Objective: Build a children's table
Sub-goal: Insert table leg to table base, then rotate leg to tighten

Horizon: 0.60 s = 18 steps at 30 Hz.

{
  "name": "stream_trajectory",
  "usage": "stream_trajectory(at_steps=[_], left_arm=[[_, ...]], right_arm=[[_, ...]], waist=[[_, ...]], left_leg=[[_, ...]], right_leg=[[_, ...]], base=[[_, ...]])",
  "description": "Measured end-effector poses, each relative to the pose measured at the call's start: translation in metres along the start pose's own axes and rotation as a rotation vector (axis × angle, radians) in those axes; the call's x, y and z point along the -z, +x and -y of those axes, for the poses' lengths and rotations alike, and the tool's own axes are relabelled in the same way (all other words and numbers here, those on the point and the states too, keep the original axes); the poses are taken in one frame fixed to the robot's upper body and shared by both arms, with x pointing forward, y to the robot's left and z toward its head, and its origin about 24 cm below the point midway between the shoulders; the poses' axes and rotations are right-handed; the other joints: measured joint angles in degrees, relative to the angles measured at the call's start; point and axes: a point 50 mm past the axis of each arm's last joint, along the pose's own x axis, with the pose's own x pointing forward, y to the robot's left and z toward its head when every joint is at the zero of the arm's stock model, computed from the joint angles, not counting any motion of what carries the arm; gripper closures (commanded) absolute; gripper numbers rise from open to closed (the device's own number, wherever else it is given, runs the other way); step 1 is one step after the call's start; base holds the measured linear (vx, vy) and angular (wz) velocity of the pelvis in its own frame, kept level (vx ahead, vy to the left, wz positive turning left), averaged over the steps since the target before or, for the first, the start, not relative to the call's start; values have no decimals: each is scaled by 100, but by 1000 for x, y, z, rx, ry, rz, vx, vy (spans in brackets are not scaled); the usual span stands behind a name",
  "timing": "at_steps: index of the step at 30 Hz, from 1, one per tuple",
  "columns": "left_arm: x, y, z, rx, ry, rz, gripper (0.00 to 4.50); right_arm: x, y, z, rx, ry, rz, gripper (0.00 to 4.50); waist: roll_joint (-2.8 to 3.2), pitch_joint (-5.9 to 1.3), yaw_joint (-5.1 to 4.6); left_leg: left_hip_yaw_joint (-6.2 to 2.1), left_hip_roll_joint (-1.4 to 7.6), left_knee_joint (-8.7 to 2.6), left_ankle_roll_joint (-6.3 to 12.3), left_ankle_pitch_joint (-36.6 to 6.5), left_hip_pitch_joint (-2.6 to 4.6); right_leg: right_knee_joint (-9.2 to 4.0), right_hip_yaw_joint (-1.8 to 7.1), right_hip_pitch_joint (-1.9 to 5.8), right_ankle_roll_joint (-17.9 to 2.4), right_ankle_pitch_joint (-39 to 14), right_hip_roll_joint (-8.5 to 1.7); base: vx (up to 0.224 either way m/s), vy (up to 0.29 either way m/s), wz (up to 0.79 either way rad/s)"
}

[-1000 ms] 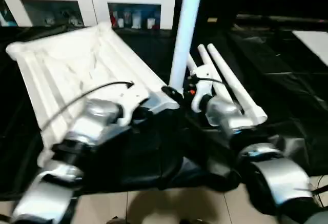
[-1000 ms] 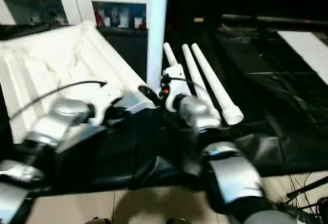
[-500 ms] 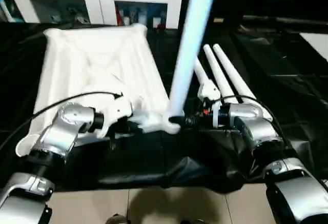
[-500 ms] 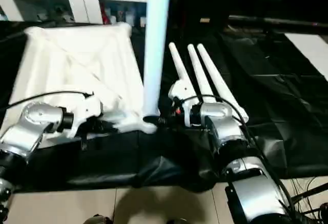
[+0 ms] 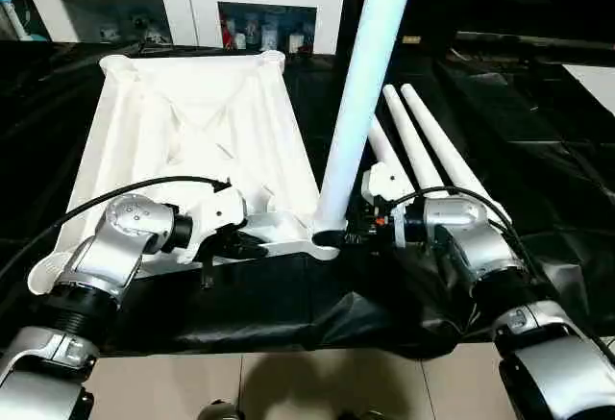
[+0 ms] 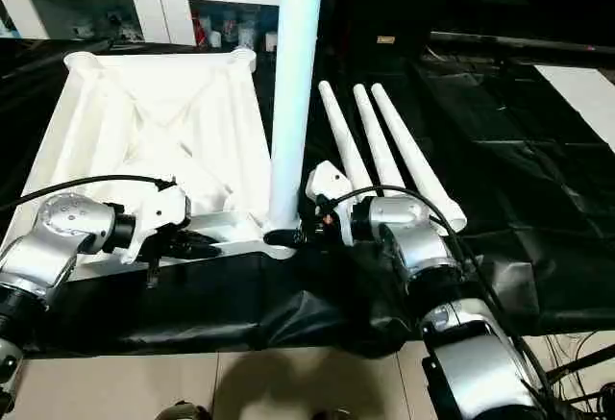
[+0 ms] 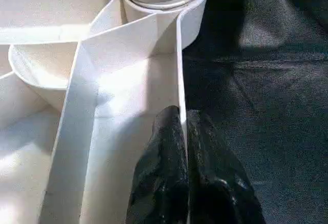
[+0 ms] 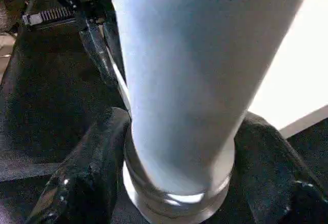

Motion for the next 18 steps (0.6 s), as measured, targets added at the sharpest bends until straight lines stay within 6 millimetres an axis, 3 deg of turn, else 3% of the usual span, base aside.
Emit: stream_trajectory(at_steps=[9, 18], left_arm=[[1, 2, 0, -9, -11, 6, 450], [3, 12, -8, -153, -105, 53, 450]], right_arm=[[6, 4, -1, 28, 32, 17, 186], [14, 28, 5, 356, 174, 90, 187]], waist=[[-8, -4, -7], [-71, -4, -168]], left_leg=[[-1, 1, 27, 0, 0, -2], [-31, -5, 38, -4, -3, 70]], right_leg=[[14, 3, 4, 0, 0, -1], [48, 18, 34, 39, -23, -2]], base=[[0, 0, 0], [0, 0, 0]])
